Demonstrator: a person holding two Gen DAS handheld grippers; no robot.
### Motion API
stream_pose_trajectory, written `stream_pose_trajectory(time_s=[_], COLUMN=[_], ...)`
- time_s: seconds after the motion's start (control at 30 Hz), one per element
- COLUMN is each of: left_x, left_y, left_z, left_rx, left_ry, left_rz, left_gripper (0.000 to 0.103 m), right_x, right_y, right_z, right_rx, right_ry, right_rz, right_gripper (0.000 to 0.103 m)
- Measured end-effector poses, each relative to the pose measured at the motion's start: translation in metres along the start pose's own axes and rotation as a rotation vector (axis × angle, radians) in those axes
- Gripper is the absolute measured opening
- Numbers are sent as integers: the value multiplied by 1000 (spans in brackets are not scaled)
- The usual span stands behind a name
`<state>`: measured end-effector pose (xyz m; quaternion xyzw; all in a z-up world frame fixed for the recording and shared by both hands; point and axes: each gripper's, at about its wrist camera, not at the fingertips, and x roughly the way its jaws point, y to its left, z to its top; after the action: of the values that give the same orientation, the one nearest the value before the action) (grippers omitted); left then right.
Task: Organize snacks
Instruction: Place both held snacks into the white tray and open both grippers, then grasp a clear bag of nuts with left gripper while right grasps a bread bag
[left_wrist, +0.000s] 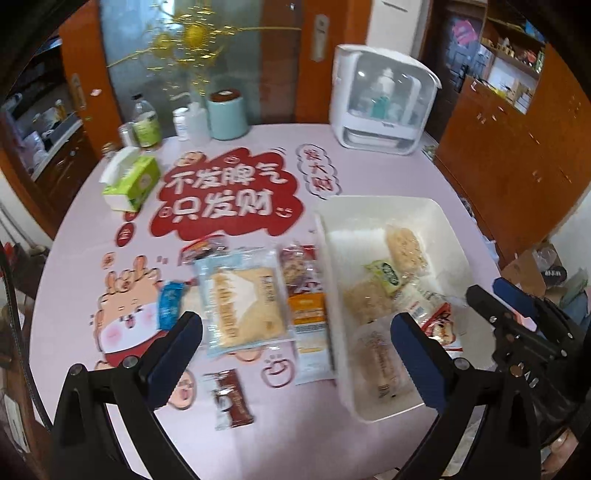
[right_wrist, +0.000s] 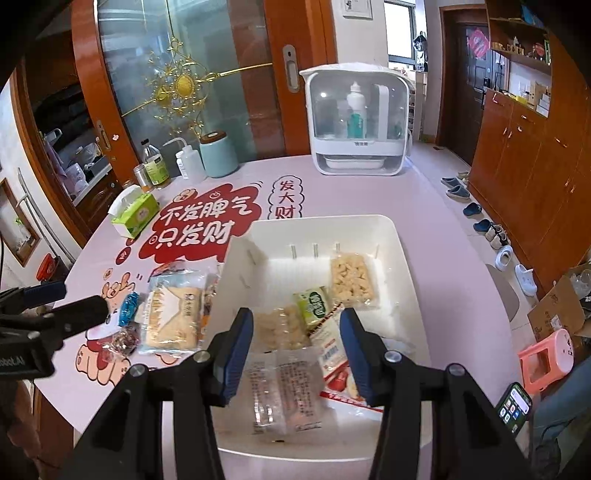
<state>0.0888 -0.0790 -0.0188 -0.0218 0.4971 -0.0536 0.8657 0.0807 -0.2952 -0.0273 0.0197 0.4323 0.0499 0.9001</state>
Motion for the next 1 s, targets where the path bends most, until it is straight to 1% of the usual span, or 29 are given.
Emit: stream_pose_trajectory(time_s=[0.23,0.37,0.47,0.6,0.7,0.77,0.9,1.0], left_x=[-32,-43,-46,-44,-29,-9,32,67], left_y=[66,109,143,185,210,225,231,226], left_z=[-1,1,4,4,2,-1,-14,-27], left_rx=[-56,-91,-91,-74,-43,-12,47,98], left_ry=[-66,-95,-102,-97,-64,-16,74,142], left_rz=[47,33,18,-1,-15,-41,-80,-111], left_gripper=[102,102,102,102,102,102,102,102], right_x=[-17,-22,-25,-21,-11,0,30,52], right_y=[29,59,88,135,164,180,198,204], right_z=[8,16,21,27,28,26,19,12], right_rx=[1,-1,-1,-10,-8,8,59,72], right_ry=[-38,-50,-57,-51,-34,-14,52,111], right_rz=[-21,-30,-41,-33,-40,-27,4,8], right_gripper=[49,49,49,49,50,55,57,58])
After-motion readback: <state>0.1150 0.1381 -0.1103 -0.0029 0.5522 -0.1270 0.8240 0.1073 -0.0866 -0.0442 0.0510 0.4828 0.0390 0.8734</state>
